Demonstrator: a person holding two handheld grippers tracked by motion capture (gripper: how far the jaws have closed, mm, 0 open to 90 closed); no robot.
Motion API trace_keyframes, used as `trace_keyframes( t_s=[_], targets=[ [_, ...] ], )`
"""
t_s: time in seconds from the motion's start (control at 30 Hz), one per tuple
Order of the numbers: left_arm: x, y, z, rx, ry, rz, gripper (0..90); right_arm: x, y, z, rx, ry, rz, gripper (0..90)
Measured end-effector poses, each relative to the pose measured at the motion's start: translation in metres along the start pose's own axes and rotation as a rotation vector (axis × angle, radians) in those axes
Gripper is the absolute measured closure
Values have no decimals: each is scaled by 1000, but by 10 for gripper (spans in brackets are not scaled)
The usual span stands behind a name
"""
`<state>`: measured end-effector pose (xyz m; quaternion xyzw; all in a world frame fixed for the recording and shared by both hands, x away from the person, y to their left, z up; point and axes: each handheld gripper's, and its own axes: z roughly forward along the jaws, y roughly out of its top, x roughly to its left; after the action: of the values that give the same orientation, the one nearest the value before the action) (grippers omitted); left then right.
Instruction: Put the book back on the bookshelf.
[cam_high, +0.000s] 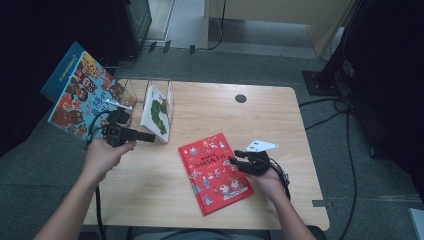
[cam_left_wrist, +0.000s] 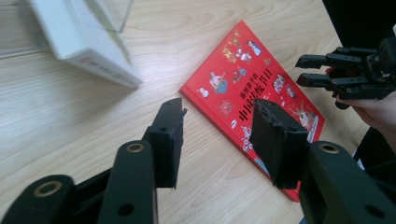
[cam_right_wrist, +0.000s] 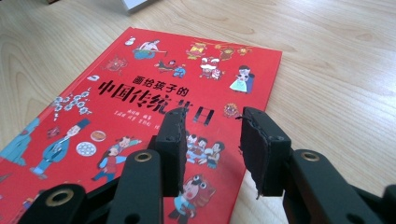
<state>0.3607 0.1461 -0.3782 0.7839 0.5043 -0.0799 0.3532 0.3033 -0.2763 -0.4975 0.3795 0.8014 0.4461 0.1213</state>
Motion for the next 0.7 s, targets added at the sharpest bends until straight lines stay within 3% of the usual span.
trace_keyframes(
  t_s=[0.13,0.27,0.57,0.7],
  targets=[
    [-7,-3,15,7,2,30,577,2,-3,-6,-16,-7,1,606],
    [-10,-7,28,5,-23,41,602,2,-8,-10,-15,-18,7,605],
    [-11,-16,57,23,-41,44,681,7,-21,-20,-11,-15,19,630],
    [-11,-23,77,83,-26,32,714,8,-24,-21,-5,-15,14,615]
  ],
)
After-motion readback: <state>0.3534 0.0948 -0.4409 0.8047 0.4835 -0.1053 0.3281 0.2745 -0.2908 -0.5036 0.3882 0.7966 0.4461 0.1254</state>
